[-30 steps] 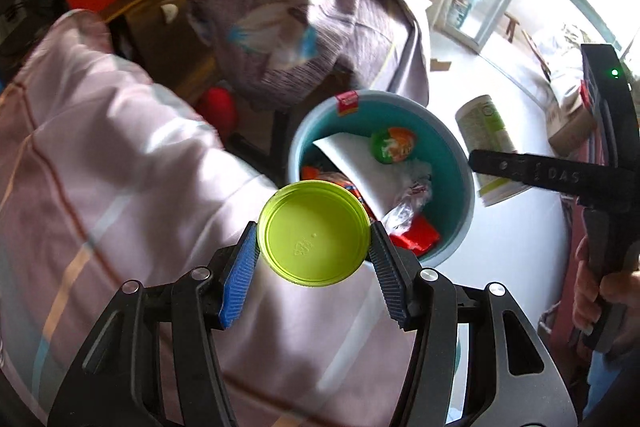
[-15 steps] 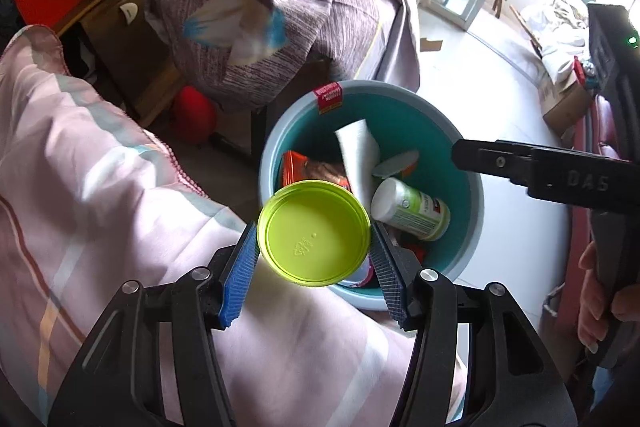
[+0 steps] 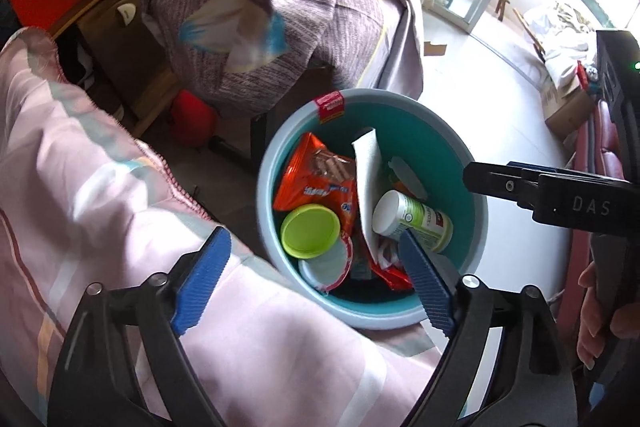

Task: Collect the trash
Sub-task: 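Move both grippers back over the table toward the Coke can and pink cup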

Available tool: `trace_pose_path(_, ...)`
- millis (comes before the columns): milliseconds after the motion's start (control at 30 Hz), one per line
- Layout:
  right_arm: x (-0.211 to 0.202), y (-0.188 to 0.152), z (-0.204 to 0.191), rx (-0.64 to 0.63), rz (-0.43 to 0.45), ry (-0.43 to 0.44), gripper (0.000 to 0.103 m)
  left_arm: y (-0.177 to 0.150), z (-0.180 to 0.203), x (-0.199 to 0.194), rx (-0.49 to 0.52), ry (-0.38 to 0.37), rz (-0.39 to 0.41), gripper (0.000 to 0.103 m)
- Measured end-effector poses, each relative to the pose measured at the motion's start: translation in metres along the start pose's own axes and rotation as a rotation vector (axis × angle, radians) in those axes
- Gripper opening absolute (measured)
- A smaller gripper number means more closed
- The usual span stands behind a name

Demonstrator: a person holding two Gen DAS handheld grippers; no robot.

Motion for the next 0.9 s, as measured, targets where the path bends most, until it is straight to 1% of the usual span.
trace_pose_path(133, -0.002, -0.004, -0.004, -0.002, -0.005, -0.007, 0.082, -0.007, -0.006, -0.01, -0.022, -0.007, 0.01, 0.091)
trace_pose_path(200, -0.005, -0.006, -0.007, -0.003, -0.005, -0.006, 0.084, -0.01, -0.005, -0.014, -0.025, -0.009, 0.017, 0.092)
trace_pose_path(433, -0.019, -0.016, -0.022, -0.03, 0.003, -0.017, 0.084, -0.025, -0.007, -0.034, -0.039, -0.018, 0.041, 0.092)
trace_pose_path(733, -0.042, -0.037, -0.047, -0.08, 0.024, -0.021, 0.084, -0.048, -0.013, -0.071, -0.066, -0.029, 0.1, 0.095)
trace_pose_path(900, -0.05, -0.052, -0.061, -0.103, 0.026, -0.026, 0.087, -0.063, -0.019, -0.089, -0.08, -0.029, 0.121, 0.096)
Point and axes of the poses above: each gripper's, at about its wrist camera, not at the fingertips, and x roughly the way its jaws point, z to its right, y to its top, the point moved 8 cm from there along x, roughly the way its jaws point, and after that the axes turned 9 degrees about -y, right-handed, at the moved point
